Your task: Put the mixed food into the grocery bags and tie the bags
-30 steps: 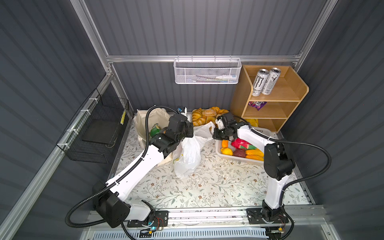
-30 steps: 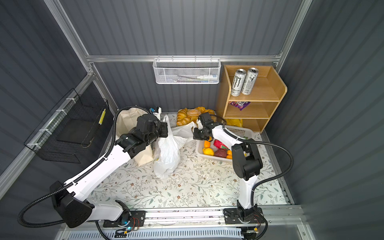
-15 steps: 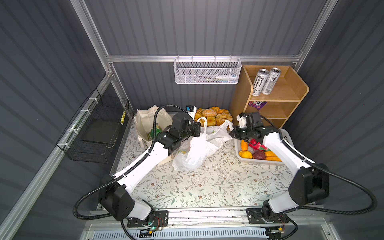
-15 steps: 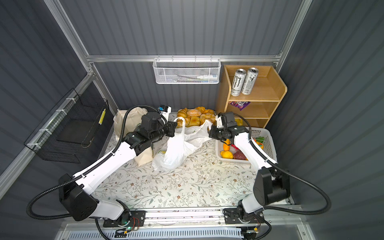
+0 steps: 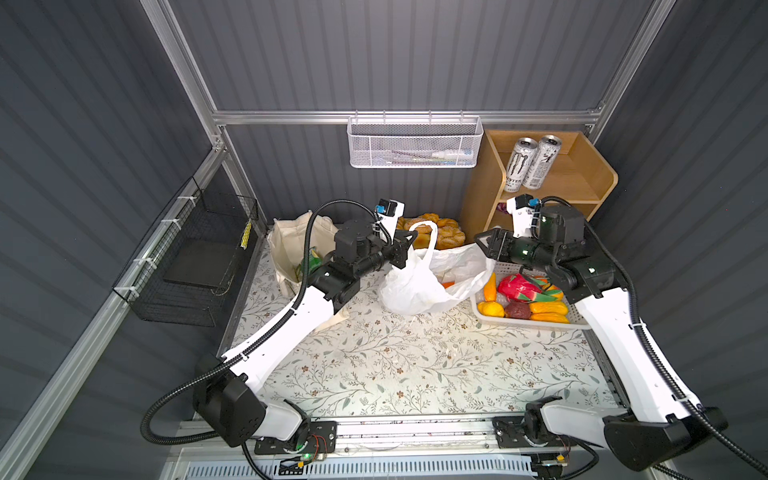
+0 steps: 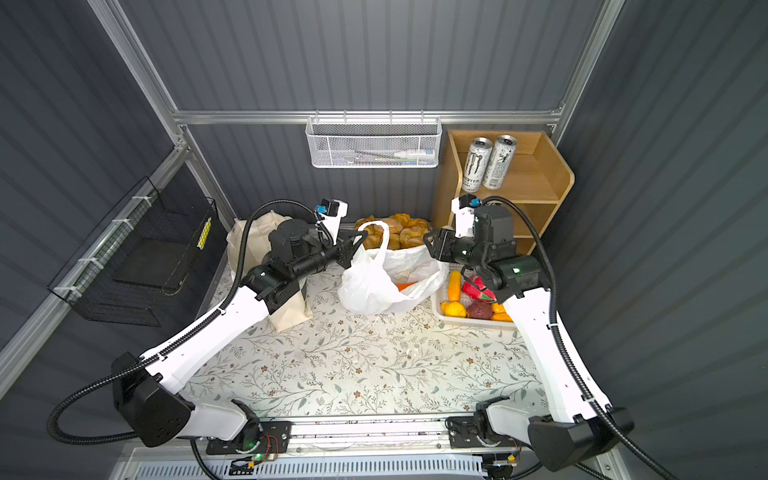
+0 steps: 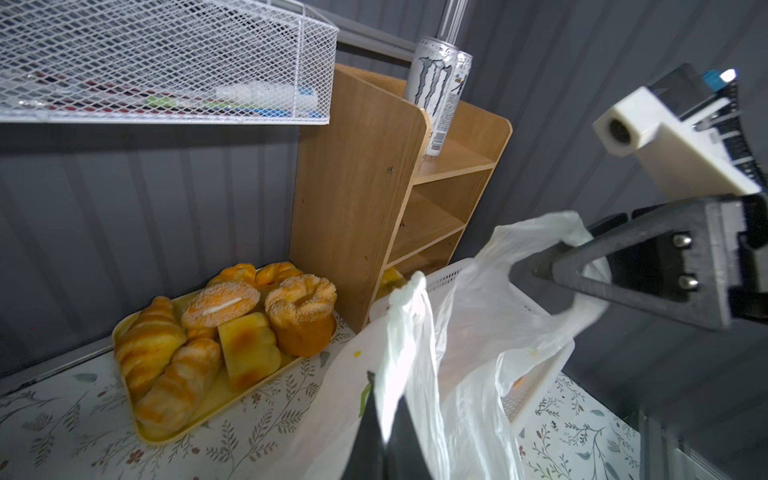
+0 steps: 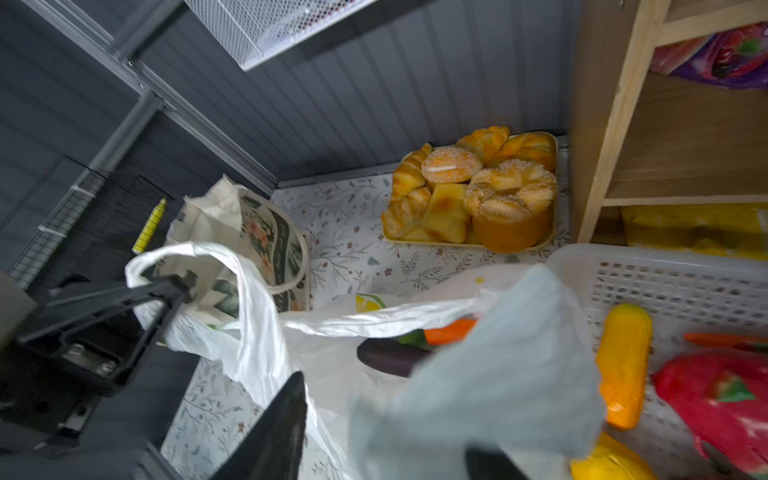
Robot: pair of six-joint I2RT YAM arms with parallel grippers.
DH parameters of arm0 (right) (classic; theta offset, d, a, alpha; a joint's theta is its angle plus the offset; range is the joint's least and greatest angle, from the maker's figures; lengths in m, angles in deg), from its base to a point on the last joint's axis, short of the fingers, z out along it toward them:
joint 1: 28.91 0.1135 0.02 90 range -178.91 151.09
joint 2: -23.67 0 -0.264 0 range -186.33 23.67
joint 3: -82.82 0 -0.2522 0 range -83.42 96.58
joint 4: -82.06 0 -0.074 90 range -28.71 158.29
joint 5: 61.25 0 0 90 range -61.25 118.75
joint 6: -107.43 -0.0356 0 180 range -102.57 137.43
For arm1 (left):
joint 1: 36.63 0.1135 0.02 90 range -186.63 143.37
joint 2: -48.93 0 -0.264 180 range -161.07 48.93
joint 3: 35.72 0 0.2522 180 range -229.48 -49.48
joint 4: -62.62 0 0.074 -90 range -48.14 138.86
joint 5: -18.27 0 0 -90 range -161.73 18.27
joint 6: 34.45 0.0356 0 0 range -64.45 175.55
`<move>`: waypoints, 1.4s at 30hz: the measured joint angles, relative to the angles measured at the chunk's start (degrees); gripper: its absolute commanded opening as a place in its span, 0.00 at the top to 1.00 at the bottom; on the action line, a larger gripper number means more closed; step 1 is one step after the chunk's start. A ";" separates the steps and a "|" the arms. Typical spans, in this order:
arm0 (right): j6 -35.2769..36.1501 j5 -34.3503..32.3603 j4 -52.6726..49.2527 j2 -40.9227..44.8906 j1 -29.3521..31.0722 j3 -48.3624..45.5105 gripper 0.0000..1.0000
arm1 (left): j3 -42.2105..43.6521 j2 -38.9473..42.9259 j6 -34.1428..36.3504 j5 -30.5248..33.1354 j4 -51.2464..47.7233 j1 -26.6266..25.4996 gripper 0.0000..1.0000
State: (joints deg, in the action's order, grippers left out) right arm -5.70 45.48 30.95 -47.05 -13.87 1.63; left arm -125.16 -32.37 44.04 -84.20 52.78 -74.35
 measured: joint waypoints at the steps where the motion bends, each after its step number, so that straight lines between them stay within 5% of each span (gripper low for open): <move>1: 0.22 -0.04 -0.94 0.02 0.00 0.70 0.41 | 0.50 0.07 0.22 -0.76 1.03 0.00 1.00; 13: 9.81 12.66 1.03 -4.33 3.39 9.73 0.30 | 1.31 0.04 1.05 -8.11 4.76 0.00 1.00; 30: 15.28 20.57 1.81 -15.30 5.38 14.05 0.34 | 1.31 -0.28 1.07 -10.56 4.74 0.07 1.00; 33: 15.15 21.62 2.21 -17.18 5.42 15.47 0.44 | 1.31 -0.48 1.05 -10.75 4.72 0.17 1.00; 37: 14.80 22.73 2.51 -18.84 5.40 15.76 0.88 | 1.31 -0.48 1.05 -10.49 4.26 0.33 1.00; 38: 14.91 22.88 2.58 -18.88 5.40 15.69 1.00 | 1.31 -0.48 1.05 -10.21 3.93 0.33 0.88; 42: 14.12 22.51 2.62 -17.66 5.40 15.47 1.00 | 1.29 -0.39 1.16 -7.91 2.05 1.97 0.39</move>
State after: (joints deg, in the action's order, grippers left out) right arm 8.42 67.99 33.57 -64.71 -8.47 17.11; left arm -123.87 -32.76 45.20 -92.11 54.83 -72.38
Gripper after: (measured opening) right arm 0.052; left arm 0.400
